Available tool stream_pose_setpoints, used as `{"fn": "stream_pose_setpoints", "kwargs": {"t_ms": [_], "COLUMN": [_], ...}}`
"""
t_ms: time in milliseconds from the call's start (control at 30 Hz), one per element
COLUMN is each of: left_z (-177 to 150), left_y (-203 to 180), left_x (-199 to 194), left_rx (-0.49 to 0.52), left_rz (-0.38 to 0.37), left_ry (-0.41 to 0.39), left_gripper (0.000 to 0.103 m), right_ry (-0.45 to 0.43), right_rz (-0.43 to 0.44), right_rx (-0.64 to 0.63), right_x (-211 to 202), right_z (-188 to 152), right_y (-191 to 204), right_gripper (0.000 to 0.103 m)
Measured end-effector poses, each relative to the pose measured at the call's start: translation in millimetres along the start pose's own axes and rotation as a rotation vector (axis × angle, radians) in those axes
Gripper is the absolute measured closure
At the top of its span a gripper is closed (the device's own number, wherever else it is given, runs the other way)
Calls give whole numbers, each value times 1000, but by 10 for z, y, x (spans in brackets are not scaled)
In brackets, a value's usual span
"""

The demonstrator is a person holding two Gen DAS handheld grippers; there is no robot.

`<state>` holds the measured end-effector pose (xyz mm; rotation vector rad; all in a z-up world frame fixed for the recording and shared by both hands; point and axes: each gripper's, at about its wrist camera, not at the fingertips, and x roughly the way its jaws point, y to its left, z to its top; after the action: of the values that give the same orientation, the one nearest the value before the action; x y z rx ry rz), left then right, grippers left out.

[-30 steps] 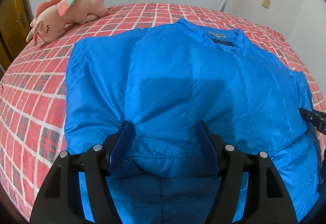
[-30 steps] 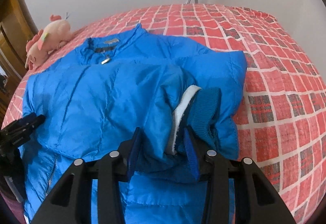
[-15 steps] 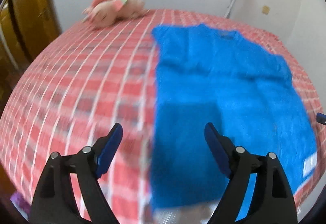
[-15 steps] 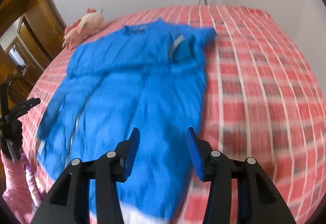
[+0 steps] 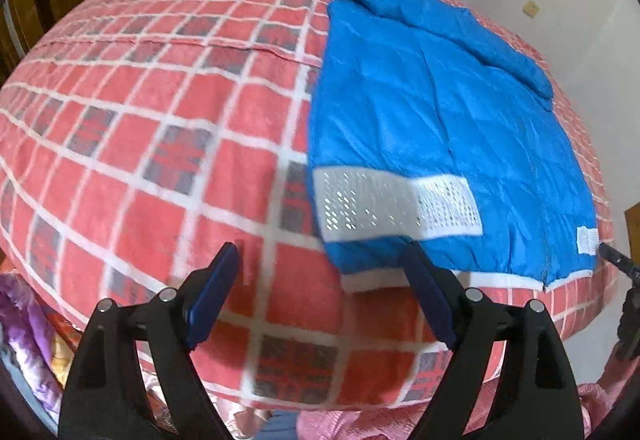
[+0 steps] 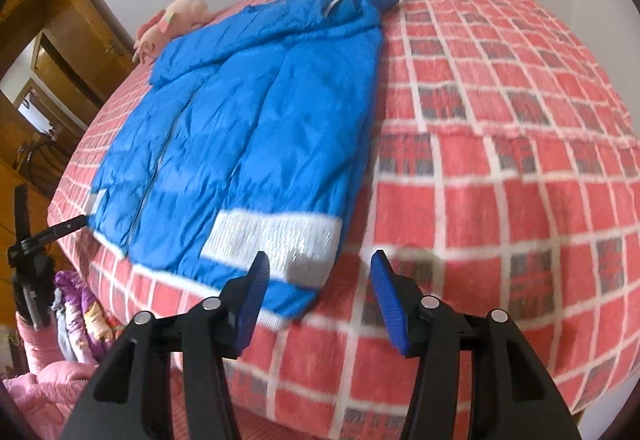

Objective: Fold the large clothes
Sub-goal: 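Move both tools to the white-paneled hem and grasp it, then lift the hem with both tools and fold it toward the collar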

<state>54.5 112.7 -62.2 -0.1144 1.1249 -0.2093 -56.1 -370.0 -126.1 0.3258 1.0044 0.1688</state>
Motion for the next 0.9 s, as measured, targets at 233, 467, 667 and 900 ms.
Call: {"fn": "stream_pose_setpoints", "kwargs": {"t_ms": [233, 467, 667, 900], "left_z": [21, 46, 52, 6], "left_y": [-122, -256, -187, -138], "left_x": [80, 126, 92, 118], "left_rx": [13, 36, 1, -18], "left_rz": [-62, -115, -159, -190], "left_ry": [2, -14, -29, -61], "left_gripper": [29, 59, 83, 88], "right_ry": [60, 61, 29, 33], "right_rz": [73, 116, 129, 137], "right_rx": [16, 5, -16, -8], "right_x": [195, 326, 253, 344], "right_z": [-48, 6, 30, -5], "right_y": [47, 134, 128, 81], "right_gripper": [50, 71, 90, 92]}}
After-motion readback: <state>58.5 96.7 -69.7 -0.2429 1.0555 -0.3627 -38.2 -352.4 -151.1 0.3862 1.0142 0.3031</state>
